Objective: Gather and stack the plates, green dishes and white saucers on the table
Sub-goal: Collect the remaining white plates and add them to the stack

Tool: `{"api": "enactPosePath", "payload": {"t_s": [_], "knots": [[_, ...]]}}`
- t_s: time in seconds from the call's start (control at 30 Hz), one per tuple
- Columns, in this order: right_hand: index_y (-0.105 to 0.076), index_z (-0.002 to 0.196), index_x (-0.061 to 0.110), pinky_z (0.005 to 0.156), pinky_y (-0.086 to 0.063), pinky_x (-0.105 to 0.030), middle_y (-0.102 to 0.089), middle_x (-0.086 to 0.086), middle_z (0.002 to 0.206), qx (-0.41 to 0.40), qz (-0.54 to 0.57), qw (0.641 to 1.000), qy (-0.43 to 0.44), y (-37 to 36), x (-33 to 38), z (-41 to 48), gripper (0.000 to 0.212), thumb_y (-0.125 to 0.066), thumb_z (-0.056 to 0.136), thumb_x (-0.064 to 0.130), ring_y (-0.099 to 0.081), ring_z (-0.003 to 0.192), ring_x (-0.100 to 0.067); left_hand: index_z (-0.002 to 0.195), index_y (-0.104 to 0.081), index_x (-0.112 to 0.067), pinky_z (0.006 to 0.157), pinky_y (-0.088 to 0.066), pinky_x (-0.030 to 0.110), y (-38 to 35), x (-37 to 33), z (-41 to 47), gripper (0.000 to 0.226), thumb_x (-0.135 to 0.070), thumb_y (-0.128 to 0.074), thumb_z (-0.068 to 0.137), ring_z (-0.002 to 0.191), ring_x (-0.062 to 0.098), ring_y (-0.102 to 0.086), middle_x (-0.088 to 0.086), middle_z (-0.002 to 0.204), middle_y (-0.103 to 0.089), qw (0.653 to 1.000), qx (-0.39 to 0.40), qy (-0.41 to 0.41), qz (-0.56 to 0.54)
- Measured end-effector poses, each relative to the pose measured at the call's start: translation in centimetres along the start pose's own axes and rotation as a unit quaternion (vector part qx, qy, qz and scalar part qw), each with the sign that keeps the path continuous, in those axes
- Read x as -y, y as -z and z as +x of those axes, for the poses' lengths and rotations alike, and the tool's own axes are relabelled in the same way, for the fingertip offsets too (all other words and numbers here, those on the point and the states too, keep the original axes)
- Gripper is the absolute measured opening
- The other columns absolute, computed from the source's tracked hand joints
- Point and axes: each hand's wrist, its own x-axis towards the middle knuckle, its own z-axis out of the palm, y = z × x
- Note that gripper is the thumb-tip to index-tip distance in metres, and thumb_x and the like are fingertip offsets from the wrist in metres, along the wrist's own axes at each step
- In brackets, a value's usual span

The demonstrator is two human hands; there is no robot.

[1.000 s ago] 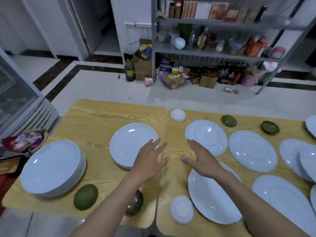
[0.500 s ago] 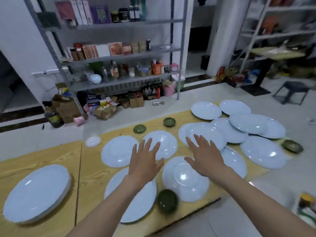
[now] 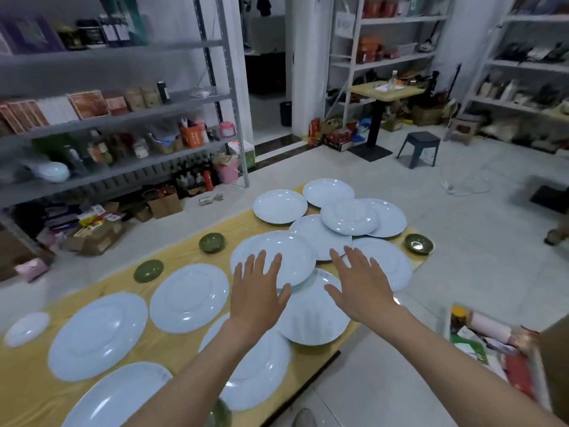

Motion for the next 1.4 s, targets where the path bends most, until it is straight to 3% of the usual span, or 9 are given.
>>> {"api": "enactPosePath", "payload": {"t_s": [0.2,0.7,1.03,1.4], "knots": [[-0.001,0.159,0.024,0.122,-0.005,-0.045,-0.001,-0.010,0.167,0.010,-0.016,1.000,-0.007,0.3,-5.6,6.5,0.073,-0.034,0.102,0.054,-0.001,0.153,-0.027,0.156,-0.017,-0.029,0.121,-0.010,0.044,-2.4,-4.0,8.2,0.064,-0.052,-0.036,0.099,0.150,0.028,-0.015,0.007,0.163,-0.018,0.999,0.002,-0.011,-0.030],[-0.006,0.159,0.021,0.121,-0.012,-0.045,-0.009,-0.012,0.165,0.014,-0.010,1.000,-0.002,1.9,-20.0,17.4,0.073,-0.037,0.101,0.054,-0.008,0.152,-0.030,0.156,-0.021,-0.029,0.120,-0.015,0.044,-5.4,-14.5,22.6,0.064,-0.052,-0.036,0.098,0.148,0.029,-0.019,0.008,0.162,-0.023,0.999,0.016,-0.027,0.006],[-0.006,0.159,0.020,0.121,-0.009,-0.041,-0.007,-0.009,0.166,0.010,0.026,0.997,0.068,2.1,-30.4,23.6,0.072,-0.037,0.102,0.051,-0.006,0.153,-0.026,0.157,-0.016,-0.029,0.121,-0.011,0.043,-9.1,-23.6,27.7,0.065,-0.053,-0.035,0.099,0.150,0.028,-0.014,0.007,0.163,-0.019,0.996,0.046,0.071,-0.003],[-0.014,0.157,0.019,0.121,-0.014,-0.037,-0.016,-0.005,0.165,0.029,0.081,0.989,0.117,0.3,-31.9,30.5,0.069,-0.040,0.102,0.050,-0.014,0.151,-0.023,0.155,-0.021,-0.029,0.119,-0.021,0.041,-12.3,-23.4,33.2,0.064,-0.052,-0.040,0.099,0.146,0.026,-0.023,0.007,0.160,-0.025,0.988,0.046,0.143,-0.038]]}}
